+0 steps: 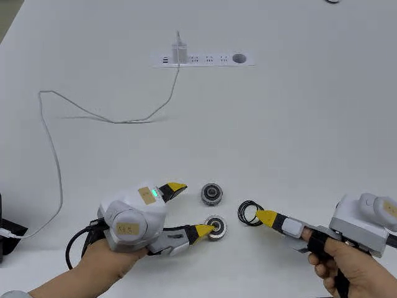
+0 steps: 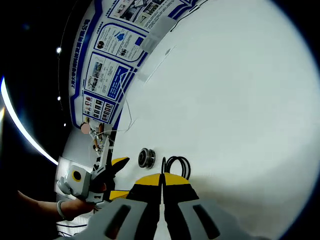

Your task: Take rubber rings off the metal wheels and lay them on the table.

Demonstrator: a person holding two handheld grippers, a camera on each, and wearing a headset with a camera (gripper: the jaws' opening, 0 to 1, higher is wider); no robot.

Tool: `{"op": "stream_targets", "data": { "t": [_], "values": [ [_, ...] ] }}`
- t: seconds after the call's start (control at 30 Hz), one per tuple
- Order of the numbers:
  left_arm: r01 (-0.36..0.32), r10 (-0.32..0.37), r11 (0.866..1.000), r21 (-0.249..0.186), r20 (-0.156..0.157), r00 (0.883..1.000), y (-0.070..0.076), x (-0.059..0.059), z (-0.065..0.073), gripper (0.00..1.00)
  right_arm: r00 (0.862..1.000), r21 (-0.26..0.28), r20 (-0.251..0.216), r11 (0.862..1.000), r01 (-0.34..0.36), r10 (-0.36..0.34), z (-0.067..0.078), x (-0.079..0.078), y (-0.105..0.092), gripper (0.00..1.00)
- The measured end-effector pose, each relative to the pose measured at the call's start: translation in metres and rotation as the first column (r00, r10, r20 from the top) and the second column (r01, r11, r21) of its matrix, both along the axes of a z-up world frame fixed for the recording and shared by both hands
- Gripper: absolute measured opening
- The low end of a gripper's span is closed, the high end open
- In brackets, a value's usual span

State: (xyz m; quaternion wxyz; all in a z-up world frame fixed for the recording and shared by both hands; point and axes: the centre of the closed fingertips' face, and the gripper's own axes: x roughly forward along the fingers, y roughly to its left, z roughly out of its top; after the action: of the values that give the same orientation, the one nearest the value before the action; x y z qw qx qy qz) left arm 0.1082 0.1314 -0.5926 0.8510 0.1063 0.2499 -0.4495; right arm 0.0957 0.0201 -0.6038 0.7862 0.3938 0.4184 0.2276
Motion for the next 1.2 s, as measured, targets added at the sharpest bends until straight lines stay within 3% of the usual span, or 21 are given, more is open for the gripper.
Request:
{"op": "stream_targets", "data": {
  "t": [0.27, 0.4, 0.6, 0.63, 0.7, 0.8, 0.87, 1.0, 1.13, 1.2],
  "values": [
    [-0.002, 0.002, 1.0, 0.003, 0.001, 1.0, 0.002, -0.002, 0.001, 0.57, 0.996, -0.12, 0.041, 0.99, -0.073, 0.079, -0.003, -0.004, -0.001, 0.09],
    [-0.004, 0.004, 1.0, 0.001, 0.001, 1.0, 0.003, -0.003, 0.002, 0.57, 0.986, -0.198, 0.083, 0.972, -0.126, 0.144, -0.003, -0.005, -0.002, 0.13],
    [-0.006, 0.006, 1.0, 0.003, -0.003, 1.0, 0.006, -0.007, 0.002, 0.56, 0.972, -0.242, 0.109, 0.954, -0.177, 0.208, -0.003, -0.012, -0.001, 0.22],
    [-0.01, 0.01, 1.0, -0.001, -0.004, 1.0, 0.007, -0.008, 0.002, 0.56, 0.962, -0.261, 0.136, 0.945, -0.194, 0.235, -0.001, -0.012, 0.0, 0.22],
    [-0.014, 0.014, 1.0, -0.004, -0.005, 1.0, 0.008, -0.01, 0.003, 0.57, 0.96, -0.262, 0.144, 0.945, -0.195, 0.238, 0.002, -0.014, 0.001, 0.23],
    [-0.016, 0.016, 1.0, -0.014, -0.009, 1.0, 0.01, -0.014, 0.005, 0.57, 0.937, -0.278, 0.222, 0.939, -0.203, 0.268, 0.012, -0.012, 0.004, 0.29],
    [-0.015, 0.014, 1.0, -0.023, -0.011, 1.0, 0.011, -0.016, 0.006, 0.58, 0.926, -0.285, 0.247, 0.935, -0.211, 0.284, 0.015, -0.013, 0.006, 0.35],
    [-0.019, 0.018, 0.999, -0.028, -0.019, 1.0, 0.014, -0.021, 0.006, 0.58, 0.892, -0.329, 0.3, 0.914, -0.236, 0.338, 0.021, -0.015, 0.008, 0.44],
    [-0.032, 0.031, 0.999, -0.037, -0.024, 0.999, 0.018, -0.025, 0.009, 0.59, 0.851, -0.4, 0.333, 0.878, -0.261, 0.405, 0.024, -0.017, 0.01, 0.53],
    [-0.035, 0.034, 0.998, -0.042, -0.025, 0.999, 0.019, -0.028, 0.01, 0.6, 0.831, -0.441, 0.332, 0.852, -0.281, 0.446, 0.023, -0.019, 0.01, 0.57]
  ]
}}
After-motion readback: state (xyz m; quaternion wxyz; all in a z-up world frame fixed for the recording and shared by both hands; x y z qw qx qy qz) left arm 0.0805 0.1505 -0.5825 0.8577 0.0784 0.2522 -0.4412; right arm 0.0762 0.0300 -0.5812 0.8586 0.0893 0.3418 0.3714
